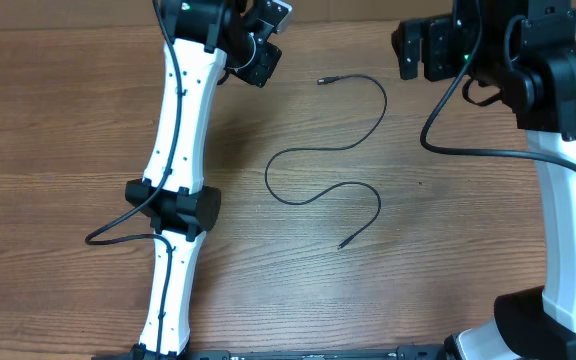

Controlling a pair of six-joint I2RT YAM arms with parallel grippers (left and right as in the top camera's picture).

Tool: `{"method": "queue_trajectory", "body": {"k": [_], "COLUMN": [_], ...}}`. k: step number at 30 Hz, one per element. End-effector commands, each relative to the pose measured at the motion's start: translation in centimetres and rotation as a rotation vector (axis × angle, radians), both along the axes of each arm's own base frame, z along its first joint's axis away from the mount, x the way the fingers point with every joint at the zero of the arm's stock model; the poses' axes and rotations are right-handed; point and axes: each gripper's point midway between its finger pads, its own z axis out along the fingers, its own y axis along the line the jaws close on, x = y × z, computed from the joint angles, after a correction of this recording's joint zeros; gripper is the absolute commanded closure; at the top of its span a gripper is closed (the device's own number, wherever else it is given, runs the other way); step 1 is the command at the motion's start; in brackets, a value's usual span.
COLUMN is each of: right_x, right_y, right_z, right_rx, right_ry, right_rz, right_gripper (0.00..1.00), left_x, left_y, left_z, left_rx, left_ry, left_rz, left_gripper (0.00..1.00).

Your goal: Untangle cables

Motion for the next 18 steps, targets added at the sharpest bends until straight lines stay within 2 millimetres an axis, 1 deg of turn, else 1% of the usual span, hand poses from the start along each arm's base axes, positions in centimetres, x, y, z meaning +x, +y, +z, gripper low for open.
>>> {"method": "queue_trajectory", "body": {"k": [1, 2, 3, 4, 5, 6, 7, 8, 9, 10, 13, 15, 18], "right_x": [1.3, 1.8, 2.3, 2.7, 3.1, 3.4, 3.6, 3.7, 3.7, 3.6, 2.6, 2.2, 1.7], "right_y": [1.9, 2.5, 3.1, 3.6, 4.3, 4.8, 5.6, 6.6, 7.5, 8.8, 12.7, 14.9, 17.3], "right_z": [-1.7, -2.7, -4.3, -5.6, -7.4, -8.9, -10.6, -12.2, -13.4, -14.6, -17.1, -18.8, -20.7], "right_rx": [0.056, 0.068, 0.085, 0.102, 0.123, 0.135, 0.145, 0.156, 0.166, 0.180, 0.208, 0.190, 0.172], "right_ry": [0.045, 0.072, 0.116, 0.154, 0.204, 0.245, 0.287, 0.326, 0.356, 0.387, 0.450, 0.480, 0.515], "right_rz": [0.069, 0.086, 0.100, 0.101, 0.104, 0.111, 0.130, 0.155, 0.177, 0.210, 0.304, 0.292, 0.247], "right_gripper": [0.00, 0.00, 0.00, 0.00, 0.00, 0.00, 0.00, 0.00, 0.00, 0.00, 0.00, 0.00, 0.00], "left_x": [2.0, 2.5, 3.0, 3.5, 4.0, 4.6, 5.2, 5.7, 6.2, 6.5, 7.2, 7.3, 7.2], "left_y": [1.4, 1.0, 0.6, 0.2, -0.1, -0.3, -0.3, -0.2, -0.1, 0.0, 0.9, 1.7, 2.9], "left_z": [-0.8, -0.5, -0.1, 0.3, 0.8, 1.3, 1.9, 2.4, 3.0, 3.6, 5.3, 6.2, 6.8], "left_rx": [0.011, -0.023, -0.063, -0.093, -0.121, -0.148, -0.176, -0.203, -0.226, -0.246, -0.285, -0.294, -0.294], "left_ry": [-0.009, -0.018, -0.031, -0.049, -0.069, -0.092, -0.111, -0.130, -0.147, -0.164, -0.212, -0.234, -0.241], "left_rz": [0.282, 0.307, 0.328, 0.336, 0.347, 0.364, 0.390, 0.415, 0.437, 0.454, 0.485, 0.496, 0.514], "left_gripper": [0.96, 0.96, 0.96, 0.93, 0.90, 0.85, 0.84, 0.85, 0.85, 0.83, 0.74, 0.75, 0.74]}}
